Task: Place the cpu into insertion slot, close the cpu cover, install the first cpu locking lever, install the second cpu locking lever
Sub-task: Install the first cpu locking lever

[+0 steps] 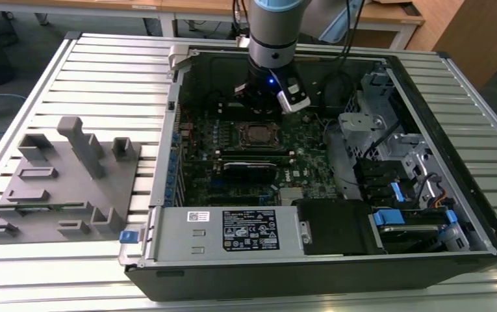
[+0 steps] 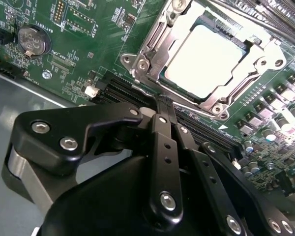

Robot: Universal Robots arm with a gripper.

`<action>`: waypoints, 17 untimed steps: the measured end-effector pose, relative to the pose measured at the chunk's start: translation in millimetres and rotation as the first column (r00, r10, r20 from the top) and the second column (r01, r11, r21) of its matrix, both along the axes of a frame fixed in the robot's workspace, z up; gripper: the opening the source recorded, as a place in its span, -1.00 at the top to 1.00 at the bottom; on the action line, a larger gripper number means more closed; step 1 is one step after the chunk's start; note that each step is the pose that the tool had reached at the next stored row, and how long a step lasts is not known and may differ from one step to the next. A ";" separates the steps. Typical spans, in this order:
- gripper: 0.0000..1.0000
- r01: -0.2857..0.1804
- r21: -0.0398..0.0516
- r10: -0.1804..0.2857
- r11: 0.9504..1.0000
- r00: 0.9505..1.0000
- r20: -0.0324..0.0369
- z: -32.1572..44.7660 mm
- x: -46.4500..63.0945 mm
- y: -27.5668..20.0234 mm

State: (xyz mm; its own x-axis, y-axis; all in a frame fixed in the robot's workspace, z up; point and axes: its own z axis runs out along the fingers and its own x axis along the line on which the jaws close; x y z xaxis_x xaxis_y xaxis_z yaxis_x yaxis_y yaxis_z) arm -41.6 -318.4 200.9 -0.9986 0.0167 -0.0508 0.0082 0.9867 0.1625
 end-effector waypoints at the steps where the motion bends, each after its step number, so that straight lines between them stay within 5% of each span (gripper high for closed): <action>1: 0.79 0.006 0.000 -0.006 1.000 1.000 0.000 0.0 0.1 0.0; 16: 0.79 0.099 0.002 -0.099 0.995 0.995 0.000 -0.2 0.4 0.5; 17: 0.79 0.099 0.009 -0.099 0.995 0.995 0.000 -0.2 0.4 0.5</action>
